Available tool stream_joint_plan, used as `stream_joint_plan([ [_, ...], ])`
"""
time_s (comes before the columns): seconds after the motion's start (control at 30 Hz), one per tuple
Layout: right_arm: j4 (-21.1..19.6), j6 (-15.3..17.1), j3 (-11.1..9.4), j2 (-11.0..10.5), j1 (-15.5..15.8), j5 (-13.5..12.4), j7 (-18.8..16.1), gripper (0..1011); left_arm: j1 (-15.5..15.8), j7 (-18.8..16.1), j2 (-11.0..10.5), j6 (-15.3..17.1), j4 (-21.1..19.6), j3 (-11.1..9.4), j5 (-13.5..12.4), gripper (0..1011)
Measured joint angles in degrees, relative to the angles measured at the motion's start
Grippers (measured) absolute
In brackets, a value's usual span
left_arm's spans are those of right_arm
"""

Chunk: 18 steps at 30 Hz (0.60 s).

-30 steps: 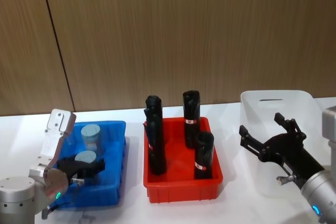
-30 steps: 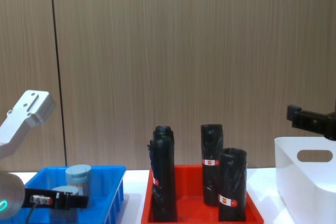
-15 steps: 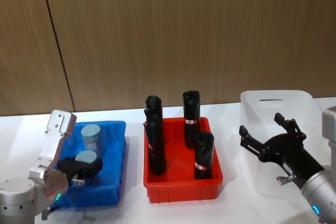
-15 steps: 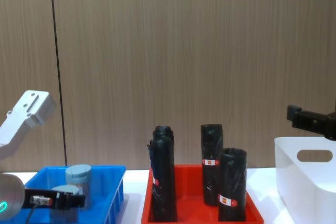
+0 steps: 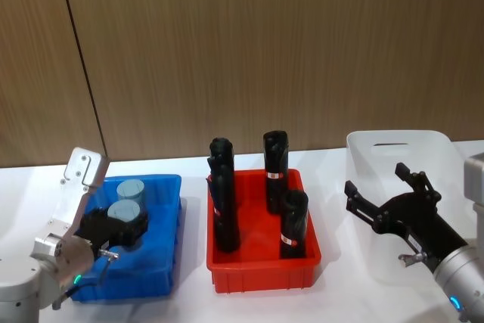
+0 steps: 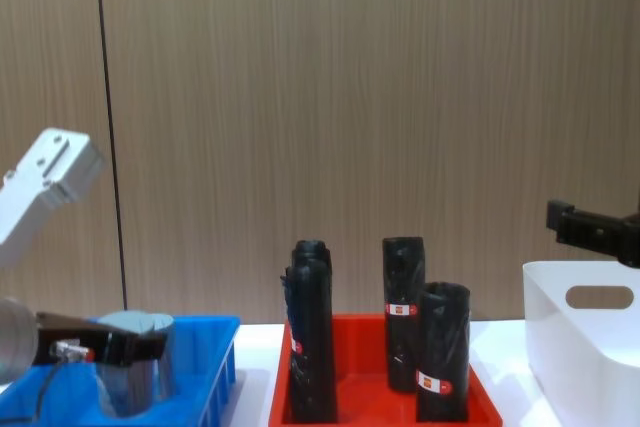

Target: Pick the cotton swabs from the blue box and place them into the white box.

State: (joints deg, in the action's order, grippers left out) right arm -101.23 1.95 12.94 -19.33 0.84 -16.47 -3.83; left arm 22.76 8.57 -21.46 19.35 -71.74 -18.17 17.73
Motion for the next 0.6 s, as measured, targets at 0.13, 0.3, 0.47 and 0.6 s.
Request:
stream_joint_plan([
  [0.13, 0.00, 0.00, 0.00, 0.00, 0.00, 0.00, 0.00, 1002, -0.79, 1.64, -0.93, -0.65, -2.60, 0.22, -0.92, 666],
  [0.3, 0.00, 0.00, 0.00, 0.00, 0.00, 0.00, 0.00, 1002, -1.77, 4.86, -2.24, -1.19, -6.13, 0.59, -1.75, 666],
  [0.47, 0.00, 0.00, 0.00, 0.00, 0.00, 0.00, 0.00, 1002, -2.34, 8.07, -3.19, -1.42, -8.49, 0.91, -1.85, 666],
  [0.6, 0.00, 0.00, 0.00, 0.00, 0.00, 0.00, 0.00, 1002, -2.70, 10.93, -3.99, -1.65, -10.32, 1.19, -1.46, 666],
])
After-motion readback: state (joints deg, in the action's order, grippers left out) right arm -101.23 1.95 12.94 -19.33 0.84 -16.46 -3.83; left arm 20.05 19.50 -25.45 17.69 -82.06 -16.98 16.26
